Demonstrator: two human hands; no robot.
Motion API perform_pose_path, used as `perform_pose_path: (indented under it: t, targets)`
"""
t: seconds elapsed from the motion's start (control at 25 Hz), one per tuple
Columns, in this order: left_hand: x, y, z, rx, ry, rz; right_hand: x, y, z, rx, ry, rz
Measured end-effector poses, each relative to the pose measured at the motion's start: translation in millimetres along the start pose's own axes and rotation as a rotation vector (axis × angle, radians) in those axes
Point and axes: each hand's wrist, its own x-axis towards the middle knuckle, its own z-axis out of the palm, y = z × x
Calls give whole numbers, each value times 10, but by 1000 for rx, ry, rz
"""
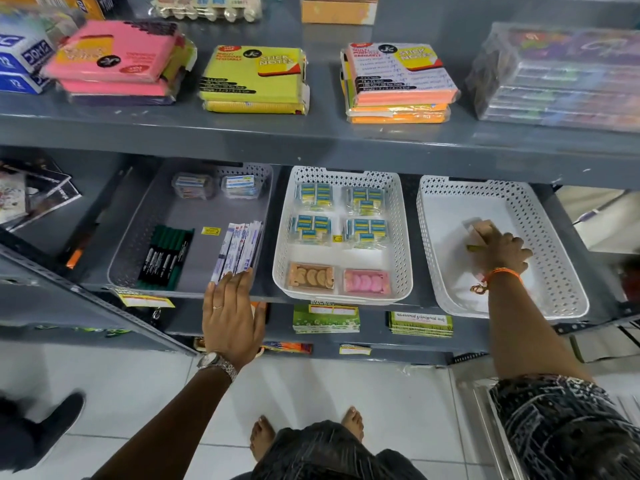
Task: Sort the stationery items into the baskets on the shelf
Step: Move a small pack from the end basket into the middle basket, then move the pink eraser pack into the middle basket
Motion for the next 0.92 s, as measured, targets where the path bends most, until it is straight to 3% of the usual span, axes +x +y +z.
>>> perform_pose_path:
  t: [0.28, 0.36, 0.48, 0.56, 0.8, 0.92]
  targets:
    - [-2, 21, -18, 0, -3, -5, -146, -79, 16, 39, 195, -226]
    - [-3, 12, -20, -1, -3, -2, -296, -141, -27, 282, 219, -204]
    - [0, 14, -19, -6, 2, 1, -561, -226, -182, 673, 205, -85]
    - [-1, 10, -16, -9, 3, 1, -771, -293, -271, 788, 209, -109]
    - [-2, -10, -12, -5, -7, 4, -1438, -542, -325, 878, 160, -313]
    - [-1, -18, -15, -7, -10, 12, -1613, -748, -272, 846, 56, -387]
